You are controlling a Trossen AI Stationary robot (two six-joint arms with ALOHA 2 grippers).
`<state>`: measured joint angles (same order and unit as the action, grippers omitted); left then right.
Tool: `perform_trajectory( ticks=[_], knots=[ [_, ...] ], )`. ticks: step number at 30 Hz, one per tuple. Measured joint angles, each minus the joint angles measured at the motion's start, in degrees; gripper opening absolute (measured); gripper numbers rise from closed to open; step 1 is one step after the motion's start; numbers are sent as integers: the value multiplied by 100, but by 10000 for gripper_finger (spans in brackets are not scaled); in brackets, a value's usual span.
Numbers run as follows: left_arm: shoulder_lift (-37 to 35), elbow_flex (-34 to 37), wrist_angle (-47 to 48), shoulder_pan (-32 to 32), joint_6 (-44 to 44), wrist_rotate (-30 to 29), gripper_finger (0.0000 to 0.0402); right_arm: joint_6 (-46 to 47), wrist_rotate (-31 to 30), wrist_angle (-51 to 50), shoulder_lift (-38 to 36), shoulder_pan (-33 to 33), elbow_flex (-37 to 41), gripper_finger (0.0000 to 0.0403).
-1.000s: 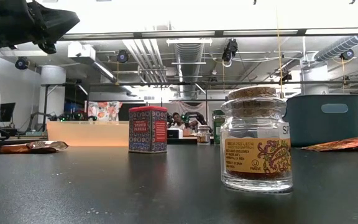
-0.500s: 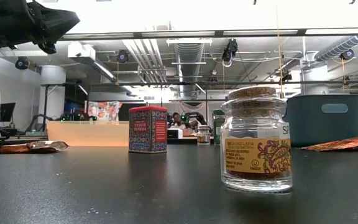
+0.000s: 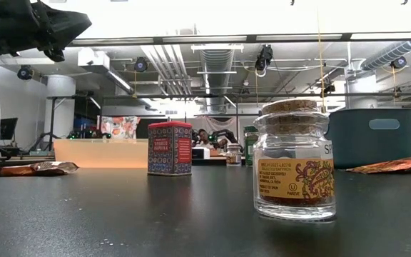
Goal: Sort spices by type
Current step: Put the bottom green seasoning bottle into the transparent bin, then put the right red seasoning can into the orange bin
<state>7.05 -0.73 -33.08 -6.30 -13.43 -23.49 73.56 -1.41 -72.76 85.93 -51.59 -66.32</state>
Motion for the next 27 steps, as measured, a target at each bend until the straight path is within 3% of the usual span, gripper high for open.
perform_trajectory(
  ticks=[7, 11, 14, 20, 27],
  knots=[
    [0, 0, 0, 2, 1, 0, 66, 55, 343, 88, -56, 0, -42, 9],
    [0, 0, -2, 0, 0, 2, 66, 42, 312, 168, -165, 21, -496, 9],
    [0, 0, -2, 2, 0, 1, 66, 232, -184, 121, -302, 100, -967, 9],
    [0, 0, -2, 2, 2, 2, 66, 1160, -2077, -422, -593, 522, -1594, 9],
    [0, 0, -5, 2, 41, 2, 66, 303, -2272, -497, -811, 1576, -1648, 9]
  ],
)
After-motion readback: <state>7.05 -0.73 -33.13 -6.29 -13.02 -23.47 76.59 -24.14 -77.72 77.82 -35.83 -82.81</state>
